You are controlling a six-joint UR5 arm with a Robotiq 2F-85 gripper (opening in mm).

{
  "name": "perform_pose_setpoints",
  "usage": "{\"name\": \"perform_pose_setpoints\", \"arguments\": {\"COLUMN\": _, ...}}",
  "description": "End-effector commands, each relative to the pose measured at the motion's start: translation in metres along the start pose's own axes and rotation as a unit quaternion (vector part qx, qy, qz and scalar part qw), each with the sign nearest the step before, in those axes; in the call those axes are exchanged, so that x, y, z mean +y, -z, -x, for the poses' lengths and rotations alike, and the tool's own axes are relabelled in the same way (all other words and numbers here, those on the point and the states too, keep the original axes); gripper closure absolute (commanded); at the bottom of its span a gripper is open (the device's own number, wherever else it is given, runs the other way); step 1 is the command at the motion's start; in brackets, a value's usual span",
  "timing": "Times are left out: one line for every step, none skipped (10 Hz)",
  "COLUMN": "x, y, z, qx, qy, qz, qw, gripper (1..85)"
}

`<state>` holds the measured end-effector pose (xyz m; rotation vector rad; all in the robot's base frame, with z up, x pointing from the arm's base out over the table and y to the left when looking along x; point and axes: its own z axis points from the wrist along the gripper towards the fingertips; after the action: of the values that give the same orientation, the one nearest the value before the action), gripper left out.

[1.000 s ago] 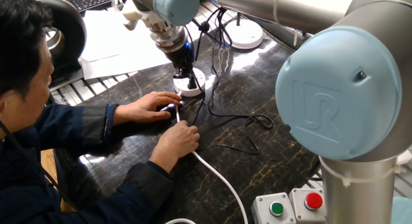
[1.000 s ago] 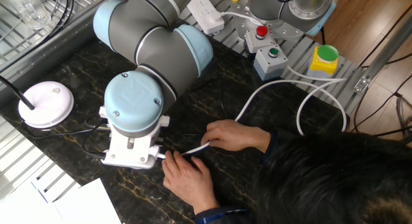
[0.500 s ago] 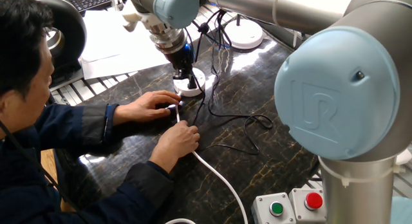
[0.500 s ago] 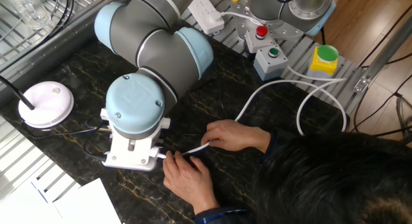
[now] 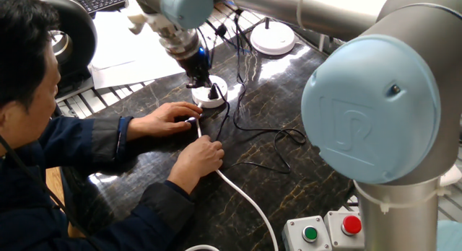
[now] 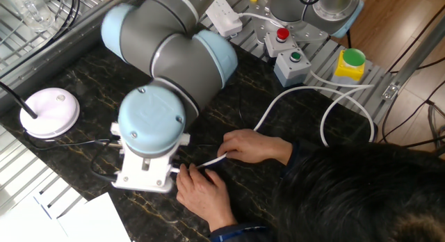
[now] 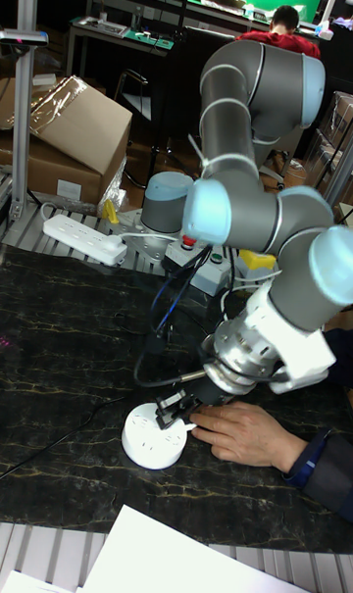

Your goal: Plug in the power cord of the desk lamp, turn on the socket, and light up the desk lamp

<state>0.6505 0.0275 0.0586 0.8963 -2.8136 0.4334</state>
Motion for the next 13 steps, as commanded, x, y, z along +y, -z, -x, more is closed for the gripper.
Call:
{"name": "perform_pose_setpoints", "arguments": {"x": -0.043, "y": 0.030, "z": -0.006, "qx": -0.015, "qy": 0.051, "qz": -0.049, "qw": 0.9974, "gripper": 84.7}}
{"name": "perform_pose_setpoints", "arguments": {"x": -0.059, "y": 0.033, "z": -0.007, "qx": -0.022, "qy": 0.070, "qz": -0.067, "qw": 0.9950, "gripper": 84.7}}
{"name": "perform_pose_setpoints", "arguments": {"x": -0.067, "y": 0.035, "z": -0.007, "qx": -0.029, "qy": 0.078, "qz": -0.074, "qw": 0.9938, "gripper": 84.7}}
{"name": "perform_pose_setpoints", "arguments": {"x": -0.079, "y": 0.038, "z": -0.007, "qx": -0.037, "qy": 0.091, "qz": -0.093, "qw": 0.9908, "gripper": 84.7}}
{"name": "perform_pose_setpoints", "arguments": {"x": -0.102, "y": 0.043, "z": -0.006, "qx": -0.045, "qy": 0.119, "qz": -0.135, "qw": 0.9827, "gripper": 84.7}}
{"name": "perform_pose_setpoints", "arguments": {"x": -0.116, "y": 0.042, "z": -0.008, "qx": -0.053, "qy": 0.135, "qz": -0.157, "qw": 0.9770, "gripper": 84.7}}
{"name": "perform_pose_setpoints", "arguments": {"x": -0.103, "y": 0.031, "z": -0.010, "qx": -0.071, "qy": 0.120, "qz": -0.124, "qw": 0.9825, "gripper": 84.7}}
{"name": "perform_pose_setpoints", "arguments": {"x": -0.101, "y": 0.026, "z": -0.011, "qx": -0.083, "qy": 0.118, "qz": -0.117, "qw": 0.9826, "gripper": 84.7}}
{"name": "perform_pose_setpoints", "arguments": {"x": -0.097, "y": 0.027, "z": 0.000, "qx": -0.104, "qy": 0.118, "qz": -0.112, "qw": 0.9811, "gripper": 84.7}}
{"name": "perform_pose_setpoints", "arguments": {"x": -0.089, "y": 0.029, "z": 0.013, "qx": -0.132, "qy": 0.119, "qz": -0.100, "qw": 0.9791, "gripper": 84.7}}
{"name": "perform_pose_setpoints", "arguments": {"x": -0.085, "y": 0.029, "z": 0.013, "qx": -0.133, "qy": 0.118, "qz": -0.092, "qw": 0.9799, "gripper": 84.7}}
{"name": "perform_pose_setpoints", "arguments": {"x": -0.078, "y": 0.025, "z": 0.003, "qx": -0.117, "qy": 0.085, "qz": -0.072, "qw": 0.9868, "gripper": 84.7}}
{"name": "perform_pose_setpoints", "arguments": {"x": -0.054, "y": 0.022, "z": 0.000, "qx": -0.116, "qy": 0.007, "qz": -0.016, "qw": 0.9930, "gripper": 84.7}}
